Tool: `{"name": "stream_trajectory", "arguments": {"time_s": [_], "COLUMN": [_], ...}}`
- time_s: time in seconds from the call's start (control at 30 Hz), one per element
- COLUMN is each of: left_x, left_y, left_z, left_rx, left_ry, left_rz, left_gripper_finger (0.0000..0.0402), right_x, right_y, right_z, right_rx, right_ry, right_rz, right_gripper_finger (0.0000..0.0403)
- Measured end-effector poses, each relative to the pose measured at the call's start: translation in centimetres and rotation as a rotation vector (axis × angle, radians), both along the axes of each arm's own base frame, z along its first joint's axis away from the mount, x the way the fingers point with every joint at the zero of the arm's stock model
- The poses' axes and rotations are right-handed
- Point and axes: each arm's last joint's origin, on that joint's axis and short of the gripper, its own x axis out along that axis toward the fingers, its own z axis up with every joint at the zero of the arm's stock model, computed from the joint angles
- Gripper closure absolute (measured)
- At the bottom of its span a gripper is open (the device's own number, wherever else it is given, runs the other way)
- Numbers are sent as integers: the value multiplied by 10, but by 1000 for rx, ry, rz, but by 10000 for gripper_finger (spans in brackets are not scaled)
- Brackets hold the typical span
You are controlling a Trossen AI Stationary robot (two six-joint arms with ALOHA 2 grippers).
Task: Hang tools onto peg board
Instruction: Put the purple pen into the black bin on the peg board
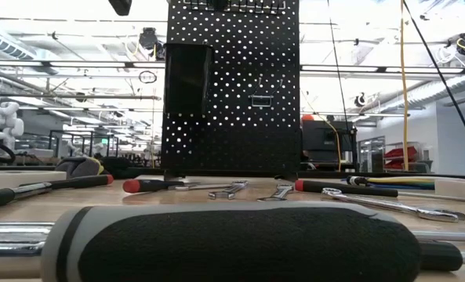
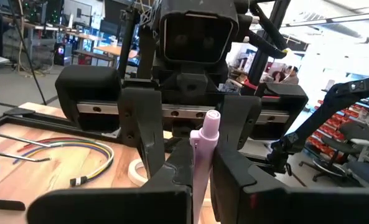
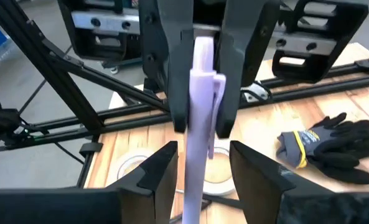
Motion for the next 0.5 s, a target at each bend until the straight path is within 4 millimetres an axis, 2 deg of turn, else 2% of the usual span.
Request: {"name": "stream_trajectory", "arguments": {"time_s": [0.27, 0.43, 0.5], "left_x": [0, 0, 0], "left_y": [0, 0, 0], "left_z": [-2, -4, -4], "left_rx": [4, 14, 17], "left_ry": [16, 42, 41], "left_rz": [7, 7, 8], "left_gripper_finger": [378, 375, 358], "right_x": [-1, -1, -1], "right_y": [0, 3, 5], "right_z": [-1, -1, -1], "right_rx": [-12, -40, -63], "right_ry": [12, 11, 9], "right_rz": [-24, -11, 2], "right_gripper_finger": [298, 361, 380]}}
